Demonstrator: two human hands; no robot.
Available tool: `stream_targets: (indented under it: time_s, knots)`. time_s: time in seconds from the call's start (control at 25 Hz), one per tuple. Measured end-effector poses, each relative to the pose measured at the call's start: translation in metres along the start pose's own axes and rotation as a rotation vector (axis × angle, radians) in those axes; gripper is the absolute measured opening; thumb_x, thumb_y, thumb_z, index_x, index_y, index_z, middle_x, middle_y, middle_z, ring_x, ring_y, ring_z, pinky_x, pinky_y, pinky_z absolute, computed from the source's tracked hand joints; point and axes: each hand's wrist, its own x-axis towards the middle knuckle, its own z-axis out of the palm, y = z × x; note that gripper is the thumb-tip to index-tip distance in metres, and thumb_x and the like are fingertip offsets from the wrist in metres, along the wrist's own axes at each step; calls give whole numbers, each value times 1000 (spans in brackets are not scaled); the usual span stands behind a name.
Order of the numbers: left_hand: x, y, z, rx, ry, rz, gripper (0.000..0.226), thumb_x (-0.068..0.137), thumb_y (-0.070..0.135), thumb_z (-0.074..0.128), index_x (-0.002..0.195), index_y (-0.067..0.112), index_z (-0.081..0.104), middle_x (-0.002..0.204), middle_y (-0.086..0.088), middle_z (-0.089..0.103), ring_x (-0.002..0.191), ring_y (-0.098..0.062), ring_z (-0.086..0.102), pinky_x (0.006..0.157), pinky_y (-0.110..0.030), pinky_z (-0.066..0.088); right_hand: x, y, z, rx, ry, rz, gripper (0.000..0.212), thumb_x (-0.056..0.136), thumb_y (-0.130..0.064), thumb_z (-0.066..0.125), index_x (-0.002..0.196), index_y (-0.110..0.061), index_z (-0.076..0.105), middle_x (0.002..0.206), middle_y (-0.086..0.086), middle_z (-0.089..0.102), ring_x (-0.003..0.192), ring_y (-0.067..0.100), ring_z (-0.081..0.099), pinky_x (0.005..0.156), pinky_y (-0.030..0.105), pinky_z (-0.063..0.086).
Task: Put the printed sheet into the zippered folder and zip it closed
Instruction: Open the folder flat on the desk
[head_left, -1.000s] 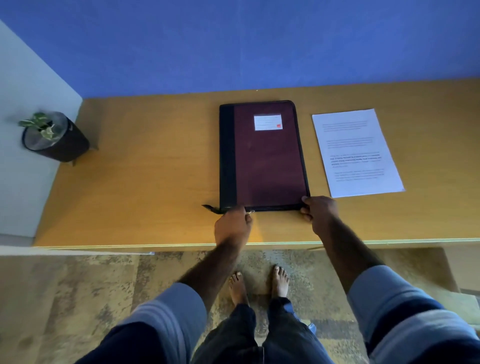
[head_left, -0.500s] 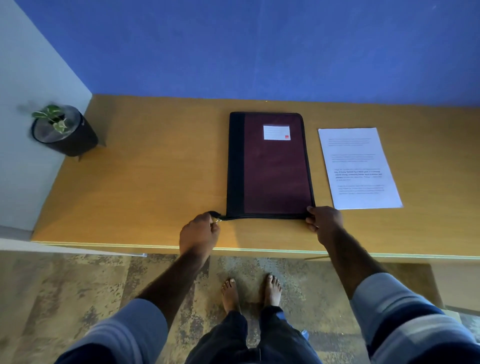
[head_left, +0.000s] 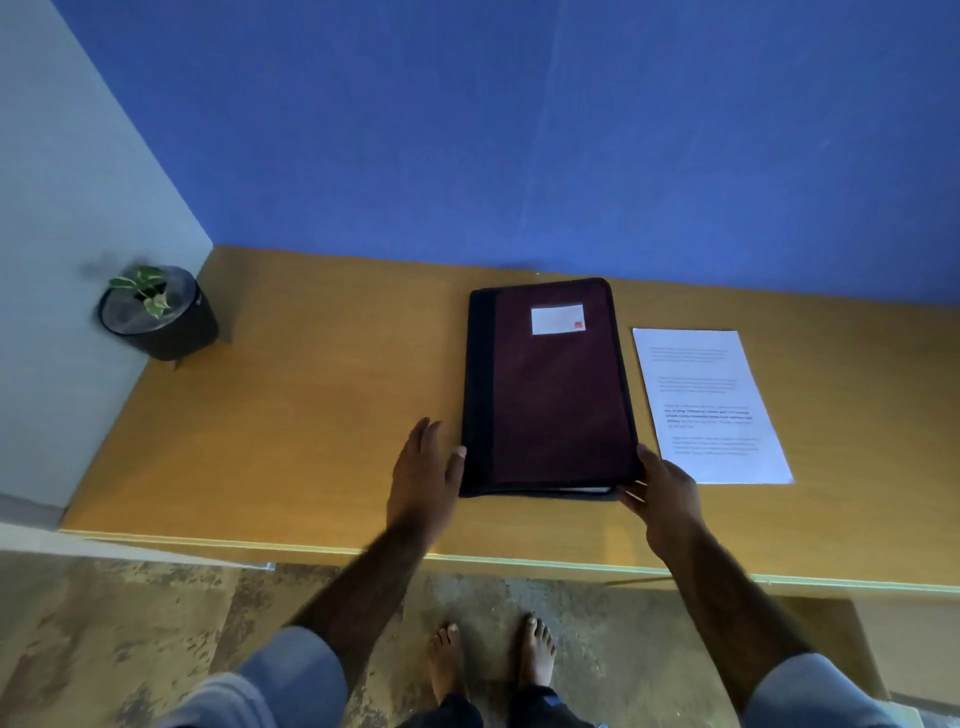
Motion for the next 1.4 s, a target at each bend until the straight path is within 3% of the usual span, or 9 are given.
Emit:
stream_targets:
  time_s: [0.24, 0.44, 0.56, 0.68, 0.8, 0.92, 1.0, 1.2, 1.4]
  knots:
    - [41, 91, -12, -409, -179, 63, 65, 105, 53, 35, 161, 23, 22, 169, -1, 18, 156, -14, 15, 125, -32, 16, -51, -42, 41, -3, -144, -208, 42, 103, -40, 54, 88, -5, 72, 80, 11, 76, 79, 22, 74, 65, 29, 59]
    - [64, 141, -43, -511, -243, 141, 69, 103, 60, 33, 162, 29, 14, 171, 5, 9, 156, -9, 7, 128, -40, 12, -87, -57, 85, -48, -385, -383, 38, 102, -27, 59, 94, 9, 65, 95, 24, 72, 95, 29, 73, 83, 35, 60]
    - [75, 150, -67, -510, -216, 200, 68, 106, 50, 39, 163, 26, 11, 171, 5, 6, 157, -9, 5, 128, -42, 12, -106, -60, 111, -102, -500, -473, 31, 103, -21, 57, 80, -3, 70, 86, 20, 70, 87, 24, 71, 83, 38, 60]
    - [88, 141, -92, -305, -183, 297, 65, 107, 39, 43, 163, 22, 12, 171, 5, -3, 157, -12, -1, 128, -42, 11, -112, -56, 136, -160, -522, -537, 25, 102, -13, 57, 86, -3, 73, 90, 26, 70, 91, 41, 69, 88, 56, 57]
    - [98, 123, -116, 194, -114, 426, 60, 108, 38, 36, 162, 19, 19, 170, 5, -13, 157, -23, -10, 127, -44, 7, -111, -52, 160, -263, -503, -612, 19, 100, -12, 57, 89, -5, 71, 91, 20, 71, 93, 41, 67, 87, 59, 55]
    - [102, 113, -131, 550, -83, 469, 58, 108, 39, 32, 159, 12, 25, 171, -1, -9, 156, -32, -12, 126, -51, 5, -107, -50, 186, -413, -446, -731, 18, 102, -13, 52, 94, -20, 66, 88, -6, 71, 82, 4, 67, 69, 28, 53]
    - [101, 106, -138, 604, -94, 423, 61, 108, 42, 29, 159, 10, 22, 171, -3, -9, 157, -31, -12, 126, -52, 6, -104, -48, 205, -487, -470, -762, 21, 105, -18, 47, 114, -19, 67, 104, -11, 72, 89, -3, 65, 71, 13, 47]
    - [97, 77, -158, 564, -94, 282, 69, 107, 45, 35, 161, 8, 13, 170, -8, -15, 157, -32, -1, 123, -48, 25, -95, -35, 234, -630, -559, -763, 28, 107, -36, 41, 125, -26, 61, 124, -2, 69, 104, 5, 62, 81, 31, 51]
    - [95, 36, -157, 508, -27, 201, 75, 103, 44, 45, 162, 12, 10, 169, -5, -19, 155, -32, 13, 114, -47, 41, -62, -11, 224, -963, -571, -784, 59, 104, -56, 39, 155, -28, 38, 162, 0, 39, 148, 16, 36, 120, 41, 33]
